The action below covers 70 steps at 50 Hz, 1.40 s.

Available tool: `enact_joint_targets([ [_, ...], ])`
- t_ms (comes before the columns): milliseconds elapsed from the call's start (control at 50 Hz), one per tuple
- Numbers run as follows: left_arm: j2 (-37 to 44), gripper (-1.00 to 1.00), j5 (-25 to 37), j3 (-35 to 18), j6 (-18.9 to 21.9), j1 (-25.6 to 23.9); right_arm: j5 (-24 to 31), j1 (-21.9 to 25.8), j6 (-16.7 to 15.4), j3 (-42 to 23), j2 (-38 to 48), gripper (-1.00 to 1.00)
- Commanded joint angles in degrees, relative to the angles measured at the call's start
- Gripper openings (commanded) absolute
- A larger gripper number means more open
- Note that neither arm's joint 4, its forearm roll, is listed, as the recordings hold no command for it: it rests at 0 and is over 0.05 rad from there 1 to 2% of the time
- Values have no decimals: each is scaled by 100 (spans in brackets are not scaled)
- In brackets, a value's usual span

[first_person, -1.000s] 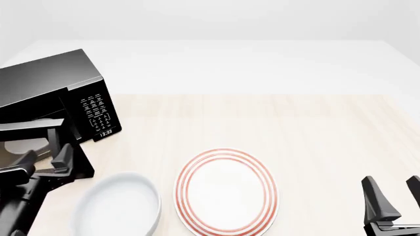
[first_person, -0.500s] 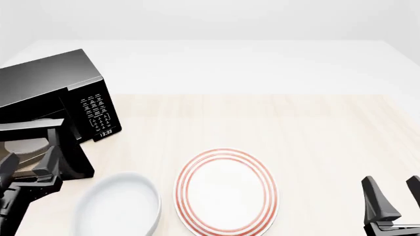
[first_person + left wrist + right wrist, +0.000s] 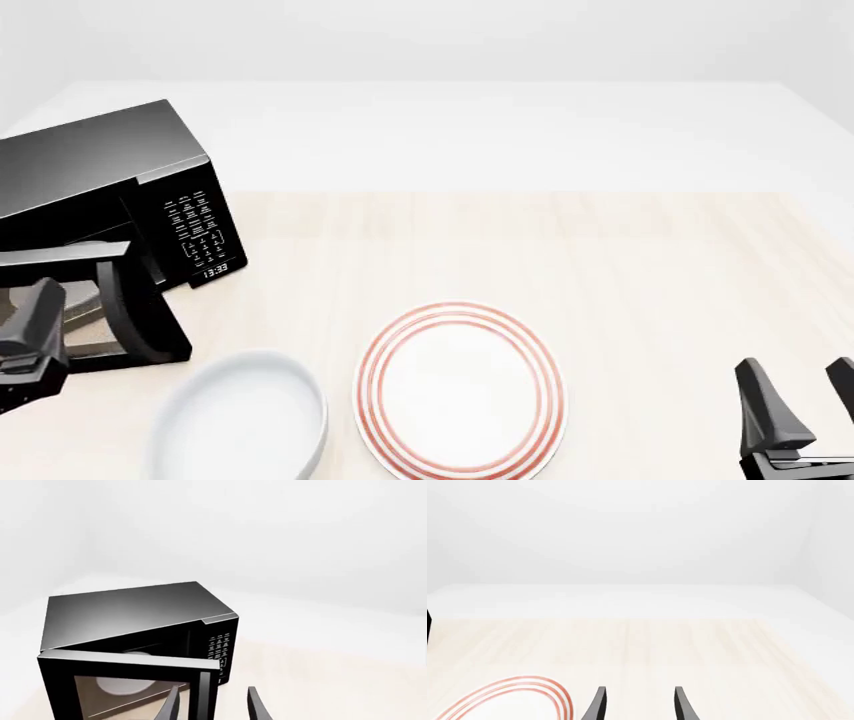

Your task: Open the microwave.

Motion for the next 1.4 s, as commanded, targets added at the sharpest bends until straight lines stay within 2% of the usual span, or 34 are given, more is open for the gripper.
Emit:
enact_joint_targets([
  [20, -605, 100, 1005, -631, -13, -19, 0, 0, 0, 0, 0, 100],
  [160, -626, 100, 1352, -1106, 85, -85, 0, 0, 0, 0, 1, 100],
  [180, -789, 100, 1217, -861, 113, -106, 0, 0, 1, 0, -1, 100],
  [260, -828, 100, 1260, -976, 172, -136, 0, 1, 0, 0, 1, 100],
  [360, -579, 100, 1204, -1127, 106, -123, 0, 0, 1, 0, -1, 100],
  [440, -378, 100, 1223, -1365, 152, -169, 0, 1, 0, 0, 0, 100],
  [580, -55, 100, 982, -1428, 255, -332, 0, 0, 1, 0, 0, 100],
  [740, 82, 100, 1069, -1643, 388, -388, 0, 0, -1, 0, 0, 100],
  [840, 333, 100, 1251, -2040, 577, -468, 0, 1, 2, 0, 0, 100],
  [880, 331, 100, 1199, -1956, 510, -463, 0, -1, -2, 0, 0, 100],
  [1040, 585, 100, 1519, -2424, 716, -436, 0, 0, 2, 0, 1, 100],
  [1100, 674, 100, 1687, -2618, 647, -395, 0, 0, -1, 0, 0, 100],
  [1140, 667, 100, 1693, -2558, 615, -383, 0, 1, 0, 0, 0, 100],
  [1180, 840, 100, 1865, -2793, 528, -401, 0, 1, 0, 0, 0, 100],
  [1220, 844, 100, 1919, -2886, 656, -427, 0, 1, 0, 0, 0, 100],
  [1240, 872, 100, 1937, -2862, 549, -423, 0, 0, 1, 0, -1, 100],
  [1300, 936, 100, 1971, -2881, 587, -474, 0, -1, 0, 0, 0, 100],
  [1340, 1079, 100, 2140, -3092, 726, -619, 0, -1, -1, 0, -1, 100],
  [1400, 1093, 100, 2147, -3088, 825, -668, 0, 0, 1, 0, -1, 100],
])
